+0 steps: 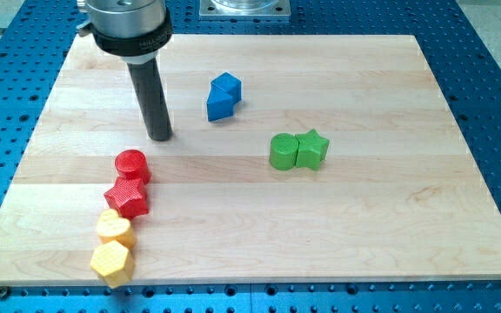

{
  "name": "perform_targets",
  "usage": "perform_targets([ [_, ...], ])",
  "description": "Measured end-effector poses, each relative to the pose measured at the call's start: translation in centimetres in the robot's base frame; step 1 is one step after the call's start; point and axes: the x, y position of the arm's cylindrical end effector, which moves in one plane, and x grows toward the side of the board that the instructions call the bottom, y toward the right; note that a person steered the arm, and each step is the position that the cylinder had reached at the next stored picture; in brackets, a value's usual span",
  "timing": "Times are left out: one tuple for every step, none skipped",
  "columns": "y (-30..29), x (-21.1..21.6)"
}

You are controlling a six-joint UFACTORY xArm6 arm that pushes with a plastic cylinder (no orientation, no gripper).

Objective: Separate the blue blocks

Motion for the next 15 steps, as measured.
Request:
perform_targets([
  [2.8,-5.1],
  [5.8,-9.7],
  [6.8,-8.5],
  [7.7,-3.5],
  [8.5,-2.9],
  [8.5,-2.9],
  [8.5,-2.9],
  [8.5,-2.9],
  [7.7,-2.9],
  [7.4,-2.9],
  [7.4,-3.0],
  [7.4,-3.0],
  [7.4,-3.0],
  [7.3,-2.9],
  [7.4,-2.9],
])
